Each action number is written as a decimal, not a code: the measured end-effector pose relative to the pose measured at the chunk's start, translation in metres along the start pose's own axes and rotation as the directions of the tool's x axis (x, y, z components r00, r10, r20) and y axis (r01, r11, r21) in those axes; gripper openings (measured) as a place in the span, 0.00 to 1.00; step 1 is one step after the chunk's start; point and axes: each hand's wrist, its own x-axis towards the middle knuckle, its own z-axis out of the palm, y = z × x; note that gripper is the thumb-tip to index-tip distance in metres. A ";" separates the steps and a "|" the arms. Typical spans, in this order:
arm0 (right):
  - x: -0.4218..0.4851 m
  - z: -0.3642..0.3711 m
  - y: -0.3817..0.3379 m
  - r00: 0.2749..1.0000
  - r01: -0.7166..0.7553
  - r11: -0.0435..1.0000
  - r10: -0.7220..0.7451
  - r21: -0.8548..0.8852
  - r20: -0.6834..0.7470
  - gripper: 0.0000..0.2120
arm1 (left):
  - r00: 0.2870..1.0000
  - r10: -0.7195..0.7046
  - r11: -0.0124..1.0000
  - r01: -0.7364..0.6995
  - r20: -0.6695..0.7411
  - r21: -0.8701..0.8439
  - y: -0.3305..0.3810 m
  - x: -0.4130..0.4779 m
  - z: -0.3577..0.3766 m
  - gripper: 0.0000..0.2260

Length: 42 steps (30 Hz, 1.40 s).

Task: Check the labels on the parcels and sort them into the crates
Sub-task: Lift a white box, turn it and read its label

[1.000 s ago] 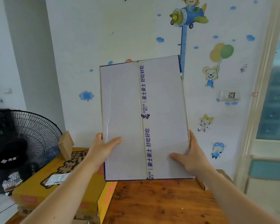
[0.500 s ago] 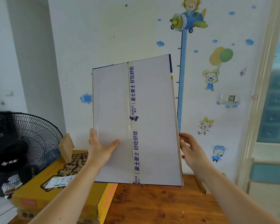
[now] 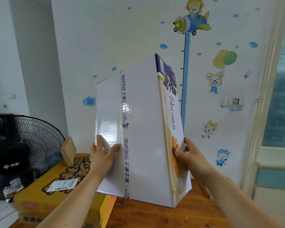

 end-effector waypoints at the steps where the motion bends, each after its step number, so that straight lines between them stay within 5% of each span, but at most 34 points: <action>1: 0.001 0.000 0.002 1.000 -0.006 1.000 0.006 0.021 0.000 0.55 | 1.000 -0.009 0.999 0.009 -0.009 0.040 0.001 0.000 0.001 0.55; 3: 0.003 0.003 0.004 0.999 -0.046 0.997 0.047 0.057 -0.027 0.60 | 1.000 -0.003 0.994 0.004 -0.009 0.107 0.005 -0.004 0.006 0.51; 8: -0.002 0.025 0.005 0.993 -0.059 0.998 0.063 0.037 -0.103 0.50 | 0.987 0.116 0.993 -0.117 0.112 0.004 0.030 -0.021 0.031 0.42; 11: -0.003 0.027 0.005 0.988 -0.026 1.000 0.026 -0.002 -0.152 0.31 | 0.976 0.155 0.988 -0.151 0.155 -0.041 0.026 -0.023 0.036 0.29; 14: -0.002 0.028 0.006 0.977 -0.031 0.997 0.015 -0.073 -0.212 0.34 | 0.960 0.213 0.977 -0.203 0.181 -0.072 0.026 -0.024 0.038 0.24; 21: -0.006 0.035 0.007 0.957 -0.015 0.991 -0.023 -0.129 -0.289 0.40 | 0.896 0.272 0.952 -0.196 0.351 -0.236 0.034 -0.029 0.041 0.47; 26: -0.007 0.029 0.004 0.976 -0.024 0.993 -0.003 -0.118 -0.217 0.31 | 0.905 0.287 0.915 -0.161 0.314 -0.370 0.040 -0.031 0.035 0.37; 31: -0.007 0.025 0.002 0.996 -0.050 0.975 0.032 -0.215 -0.088 0.40 | 0.865 0.370 0.900 -0.242 0.340 -0.362 0.041 -0.035 0.034 0.32; 36: -0.015 0.035 0.012 0.988 -0.083 0.948 0.037 -0.308 -0.152 0.41 | 0.862 0.386 0.904 -0.281 0.328 -0.323 0.033 -0.037 0.036 0.32; 42: 0.000 0.030 -0.006 0.968 -0.112 0.994 0.110 0.004 -0.224 0.30 | 0.835 0.346 0.931 -0.247 0.427 -0.270 0.028 -0.039 0.031 0.37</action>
